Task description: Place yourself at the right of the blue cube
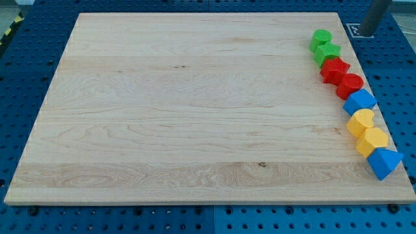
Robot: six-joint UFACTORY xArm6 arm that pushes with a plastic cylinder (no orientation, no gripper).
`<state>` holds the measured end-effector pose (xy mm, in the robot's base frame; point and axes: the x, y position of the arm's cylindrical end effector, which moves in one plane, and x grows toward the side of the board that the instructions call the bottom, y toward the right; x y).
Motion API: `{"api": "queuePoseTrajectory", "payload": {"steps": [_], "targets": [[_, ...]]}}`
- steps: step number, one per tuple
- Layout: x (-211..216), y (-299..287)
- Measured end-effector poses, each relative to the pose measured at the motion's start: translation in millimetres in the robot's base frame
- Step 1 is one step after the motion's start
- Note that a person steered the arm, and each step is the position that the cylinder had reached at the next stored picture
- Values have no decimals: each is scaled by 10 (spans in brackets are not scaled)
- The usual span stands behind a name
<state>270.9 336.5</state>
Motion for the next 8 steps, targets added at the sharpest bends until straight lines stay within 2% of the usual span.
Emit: {"api": "queuePoseTrajectory", "payload": {"steps": [1, 3, 5, 8], "targets": [[200, 22], [234, 22], [505, 22], [575, 22]]}}
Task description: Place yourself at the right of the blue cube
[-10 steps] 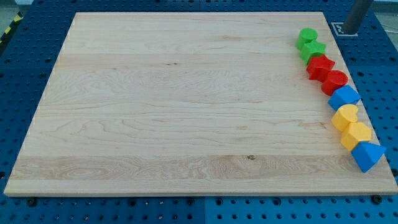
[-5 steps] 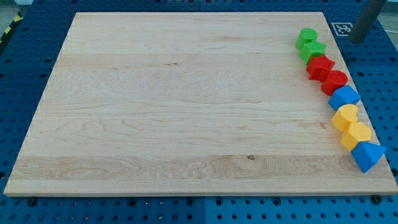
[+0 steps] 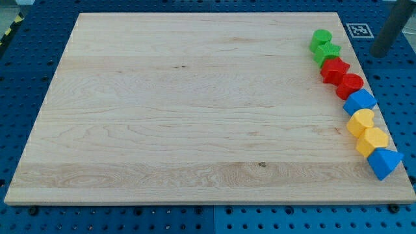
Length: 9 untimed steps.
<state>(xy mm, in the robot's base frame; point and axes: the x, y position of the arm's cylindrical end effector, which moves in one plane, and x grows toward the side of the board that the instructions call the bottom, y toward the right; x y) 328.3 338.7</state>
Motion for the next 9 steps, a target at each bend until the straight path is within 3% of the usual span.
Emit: {"api": "queuePoseTrajectory", "payload": {"steps": [9], "targets": [[410, 0]]}}
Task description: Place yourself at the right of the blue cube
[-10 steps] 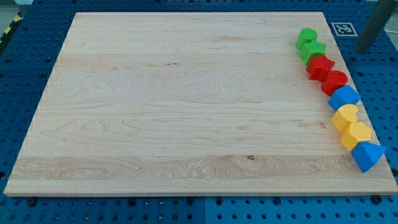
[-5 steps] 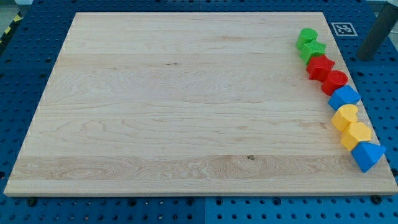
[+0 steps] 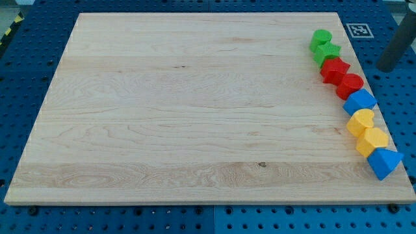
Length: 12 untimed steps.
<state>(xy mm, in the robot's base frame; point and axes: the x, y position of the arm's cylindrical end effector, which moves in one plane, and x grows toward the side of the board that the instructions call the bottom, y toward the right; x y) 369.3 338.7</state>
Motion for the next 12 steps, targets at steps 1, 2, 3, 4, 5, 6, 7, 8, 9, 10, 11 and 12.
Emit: {"api": "queuePoseTrajectory", "payload": {"steps": [1, 2, 3, 4, 5, 6, 7, 8, 9, 10, 11, 12], "targets": [[85, 0], [174, 0], [256, 0], [266, 0], [378, 41], [416, 63], [474, 63], [655, 62], [786, 62], [799, 62], [921, 26], [928, 1]]}}
